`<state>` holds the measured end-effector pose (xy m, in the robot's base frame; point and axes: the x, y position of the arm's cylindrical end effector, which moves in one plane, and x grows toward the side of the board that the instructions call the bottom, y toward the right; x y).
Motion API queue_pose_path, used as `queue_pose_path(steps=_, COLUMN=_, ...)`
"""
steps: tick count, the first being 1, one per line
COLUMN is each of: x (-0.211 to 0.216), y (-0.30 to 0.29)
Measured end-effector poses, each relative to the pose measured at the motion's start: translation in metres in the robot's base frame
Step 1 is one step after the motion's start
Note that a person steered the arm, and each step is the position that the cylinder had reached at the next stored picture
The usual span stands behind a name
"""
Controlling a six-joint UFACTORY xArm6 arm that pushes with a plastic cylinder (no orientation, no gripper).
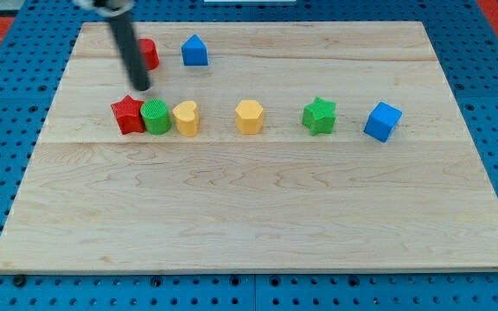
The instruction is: Place the triangle below the red circle
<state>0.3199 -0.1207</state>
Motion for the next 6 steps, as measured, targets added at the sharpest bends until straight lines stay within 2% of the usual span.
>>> queue_pose_path(steps=1, x=-0.043, y=0.096)
queue_pose_path(steps=2, x=-0.069, y=0.105)
queue_pose_path(steps=4, x=-0.03, y=-0.031)
queue_pose_path(steps=5, x=-0.02, y=-0.037)
queue_pose_path(steps=6, x=-0.005, y=-0.073)
